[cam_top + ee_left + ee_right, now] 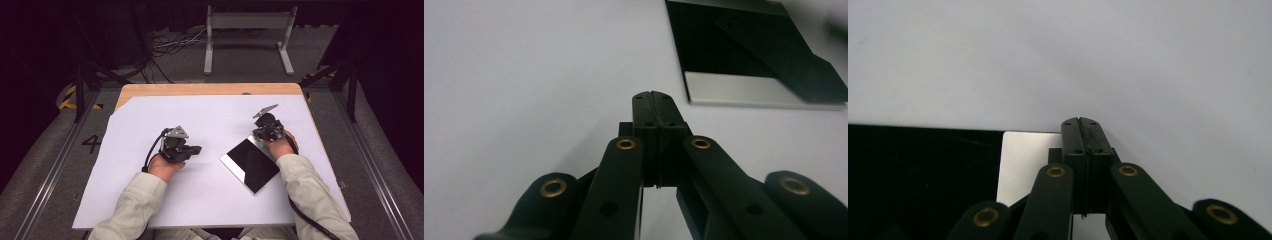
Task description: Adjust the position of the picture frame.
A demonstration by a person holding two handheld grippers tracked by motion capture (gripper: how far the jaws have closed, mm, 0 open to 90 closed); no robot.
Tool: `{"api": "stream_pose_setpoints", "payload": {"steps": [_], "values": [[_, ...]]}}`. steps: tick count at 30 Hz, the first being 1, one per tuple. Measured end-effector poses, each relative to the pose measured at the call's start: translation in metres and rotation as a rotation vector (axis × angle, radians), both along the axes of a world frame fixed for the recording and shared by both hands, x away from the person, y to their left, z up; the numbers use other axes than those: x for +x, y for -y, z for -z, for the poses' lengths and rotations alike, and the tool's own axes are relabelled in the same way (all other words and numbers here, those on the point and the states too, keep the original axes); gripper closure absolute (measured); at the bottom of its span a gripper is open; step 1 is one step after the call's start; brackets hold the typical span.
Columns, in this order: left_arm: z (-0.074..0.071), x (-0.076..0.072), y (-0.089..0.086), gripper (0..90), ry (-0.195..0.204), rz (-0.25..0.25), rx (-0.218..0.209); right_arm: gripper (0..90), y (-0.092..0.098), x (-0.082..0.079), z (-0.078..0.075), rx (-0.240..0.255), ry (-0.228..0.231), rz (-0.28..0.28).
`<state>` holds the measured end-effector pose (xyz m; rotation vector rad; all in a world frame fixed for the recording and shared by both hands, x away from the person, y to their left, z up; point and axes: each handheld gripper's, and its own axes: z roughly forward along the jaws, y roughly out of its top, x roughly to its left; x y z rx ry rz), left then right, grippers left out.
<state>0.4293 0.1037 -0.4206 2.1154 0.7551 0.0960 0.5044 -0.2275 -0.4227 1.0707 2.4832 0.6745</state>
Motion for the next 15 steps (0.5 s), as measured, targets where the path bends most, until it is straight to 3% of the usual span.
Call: {"api": "stream_pose_setpoints", "payload": {"steps": [3, 9, 12, 15], "values": [[0.0, 0.001, -0.001, 90.0, -0.001, 0.0, 0.004, 90.0, -0.019, -0.003, 0.0, 0.033, -0.028, -0.067], [0.001, 0.003, -0.007, 90.0, -0.017, -0.018, -0.012, 90.0, -0.061, -0.025, 0.001, 0.03, -0.064, -0.207], [0.002, 0.005, -0.01, 90.0, -0.023, -0.026, -0.016, 90.0, -0.07, -0.037, 0.002, 0.014, -0.053, -0.258], [0.003, 0.005, -0.011, 90.0, -0.029, -0.034, -0.021, 90.0, -0.066, -0.043, -0.001, 0.061, -0.04, -0.261]]}}
